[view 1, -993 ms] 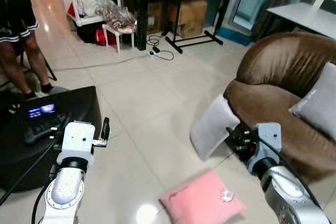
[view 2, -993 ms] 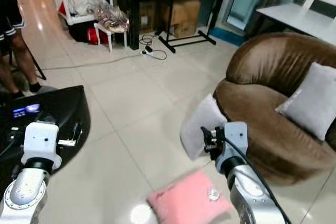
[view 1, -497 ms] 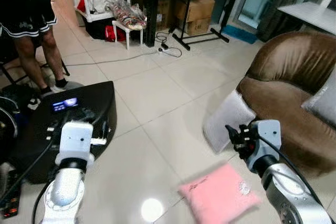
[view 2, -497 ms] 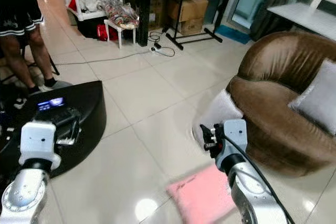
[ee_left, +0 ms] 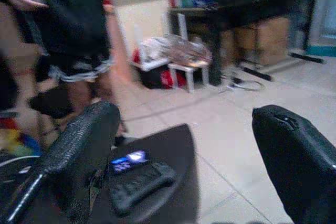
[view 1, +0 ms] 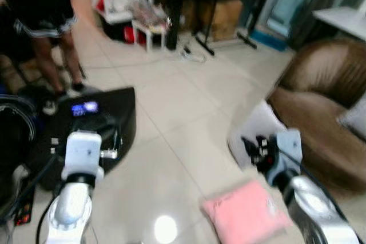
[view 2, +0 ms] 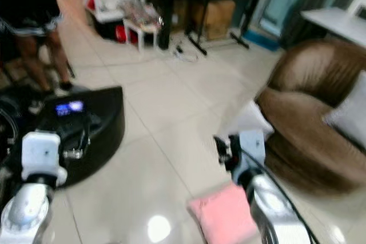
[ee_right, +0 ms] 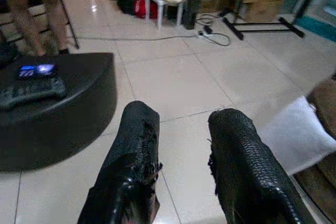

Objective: Move the pillow to the sofa from floor

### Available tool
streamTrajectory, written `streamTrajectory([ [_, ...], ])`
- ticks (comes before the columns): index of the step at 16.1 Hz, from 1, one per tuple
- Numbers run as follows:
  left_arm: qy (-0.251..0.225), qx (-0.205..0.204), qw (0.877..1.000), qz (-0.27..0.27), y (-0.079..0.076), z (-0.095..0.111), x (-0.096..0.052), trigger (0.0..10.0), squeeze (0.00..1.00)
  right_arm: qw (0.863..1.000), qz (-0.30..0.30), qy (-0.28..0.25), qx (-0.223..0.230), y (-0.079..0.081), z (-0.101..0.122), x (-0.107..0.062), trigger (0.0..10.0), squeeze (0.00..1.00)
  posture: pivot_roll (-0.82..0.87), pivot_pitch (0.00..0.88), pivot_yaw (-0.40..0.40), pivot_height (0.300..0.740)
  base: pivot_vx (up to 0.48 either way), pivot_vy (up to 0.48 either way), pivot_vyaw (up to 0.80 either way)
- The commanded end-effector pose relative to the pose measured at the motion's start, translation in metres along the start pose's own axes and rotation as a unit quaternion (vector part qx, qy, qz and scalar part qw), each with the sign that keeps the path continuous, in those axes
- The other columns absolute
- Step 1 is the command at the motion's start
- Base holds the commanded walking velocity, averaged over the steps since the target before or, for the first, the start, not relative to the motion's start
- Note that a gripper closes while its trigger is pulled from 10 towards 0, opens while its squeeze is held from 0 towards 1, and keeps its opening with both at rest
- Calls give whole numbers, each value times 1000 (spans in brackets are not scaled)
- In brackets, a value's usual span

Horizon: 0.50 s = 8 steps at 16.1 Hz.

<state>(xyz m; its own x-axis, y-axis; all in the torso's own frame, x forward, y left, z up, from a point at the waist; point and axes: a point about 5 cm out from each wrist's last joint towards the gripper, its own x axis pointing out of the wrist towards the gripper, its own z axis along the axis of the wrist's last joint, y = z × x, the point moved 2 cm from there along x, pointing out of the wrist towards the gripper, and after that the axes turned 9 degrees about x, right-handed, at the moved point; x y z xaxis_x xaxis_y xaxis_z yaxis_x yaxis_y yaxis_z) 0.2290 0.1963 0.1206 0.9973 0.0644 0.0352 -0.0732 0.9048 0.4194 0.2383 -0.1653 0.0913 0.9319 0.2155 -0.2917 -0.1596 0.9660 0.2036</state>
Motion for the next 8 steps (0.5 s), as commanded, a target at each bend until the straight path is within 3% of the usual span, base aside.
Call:
streamTrajectory([
  [1, -3, -7, 1000, -7, -4, 2, -1, 10000, 0, 1000, -12, -1, -12, -7, 2, 0, 10000, 0, -66, 0, -104, 740, 364, 0, 0],
  [8, -2, -9, 1000, -6, -3, 3, -2, 10000, 0, 1000, -21, -2, -11, -9, 3, -1, 10000, 0, -72, 0, -107, 740, 373, 0, 0],
])
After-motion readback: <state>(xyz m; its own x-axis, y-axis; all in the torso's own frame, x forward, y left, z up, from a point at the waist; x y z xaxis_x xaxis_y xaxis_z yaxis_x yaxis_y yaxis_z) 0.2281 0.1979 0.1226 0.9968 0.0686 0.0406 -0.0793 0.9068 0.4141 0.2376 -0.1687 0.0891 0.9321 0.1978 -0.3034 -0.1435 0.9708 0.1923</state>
